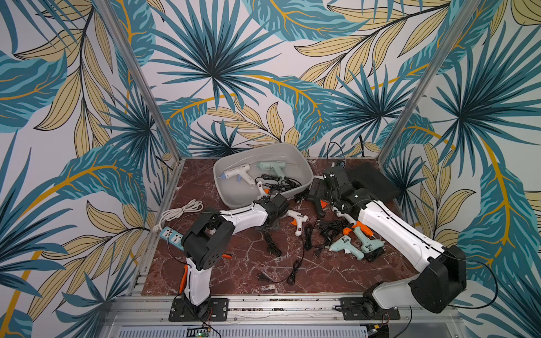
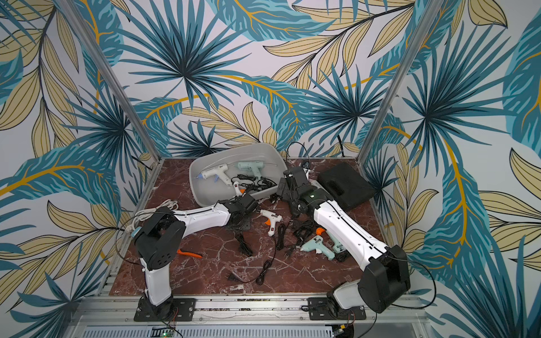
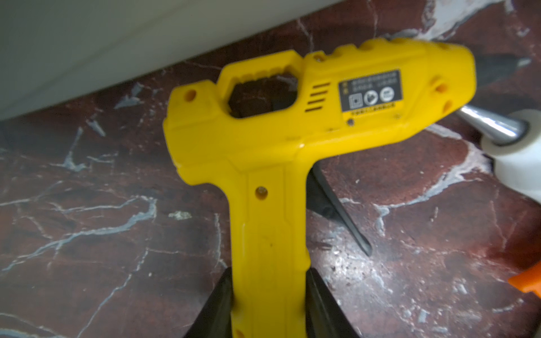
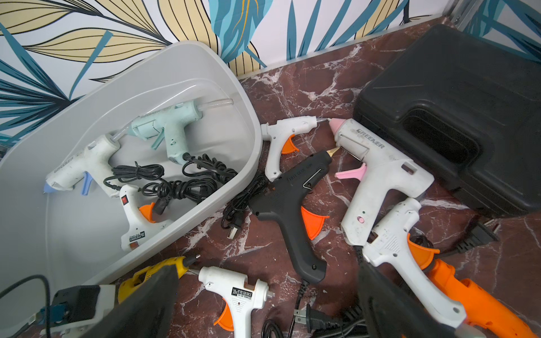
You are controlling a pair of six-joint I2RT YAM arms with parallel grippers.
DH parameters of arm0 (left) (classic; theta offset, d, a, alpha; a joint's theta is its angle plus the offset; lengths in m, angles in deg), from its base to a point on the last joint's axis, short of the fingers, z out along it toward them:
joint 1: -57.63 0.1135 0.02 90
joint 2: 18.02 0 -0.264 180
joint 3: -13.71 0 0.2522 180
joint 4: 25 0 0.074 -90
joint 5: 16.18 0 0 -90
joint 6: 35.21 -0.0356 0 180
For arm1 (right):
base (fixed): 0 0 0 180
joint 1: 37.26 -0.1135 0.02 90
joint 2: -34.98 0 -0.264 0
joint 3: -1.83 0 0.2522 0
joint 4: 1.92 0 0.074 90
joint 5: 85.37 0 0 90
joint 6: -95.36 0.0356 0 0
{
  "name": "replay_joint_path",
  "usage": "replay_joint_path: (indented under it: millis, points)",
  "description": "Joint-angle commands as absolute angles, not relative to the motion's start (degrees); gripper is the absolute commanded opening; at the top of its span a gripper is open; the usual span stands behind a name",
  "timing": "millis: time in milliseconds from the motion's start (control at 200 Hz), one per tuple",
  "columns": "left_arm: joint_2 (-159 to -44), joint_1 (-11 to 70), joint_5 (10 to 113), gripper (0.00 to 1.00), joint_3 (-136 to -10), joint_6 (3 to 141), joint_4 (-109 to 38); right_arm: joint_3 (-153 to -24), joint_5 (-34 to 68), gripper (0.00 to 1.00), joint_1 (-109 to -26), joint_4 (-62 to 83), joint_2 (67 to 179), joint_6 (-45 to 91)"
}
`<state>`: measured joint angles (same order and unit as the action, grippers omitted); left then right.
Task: Put the hot melt glue gun into the storage box
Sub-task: Pick up the hot melt adhesive gun from the center of the board.
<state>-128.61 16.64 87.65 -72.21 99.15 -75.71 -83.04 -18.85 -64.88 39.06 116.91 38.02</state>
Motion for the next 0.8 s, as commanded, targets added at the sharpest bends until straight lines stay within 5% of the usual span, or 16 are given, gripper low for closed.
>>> replay_joint_path:
  millis: [0,185,796]
  points:
    - [-129.3,17.0,89.2,0.27,-71.1,98.5,-78.9,-81.6,-18.4,0.99,-64.9,38.3,116.8,39.0]
    - [-127.6,16.9,90.3,0.0,-71.3,97.1,-80.3,-81.2,-18.6,0.99,-64.9,38.4,116.3,39.0]
    - [-118.7,13.3,83.7,0.0,-75.8,87.4,-86.3,-80.3,-20.0,1.0,-64.9,38.3,115.0,39.2]
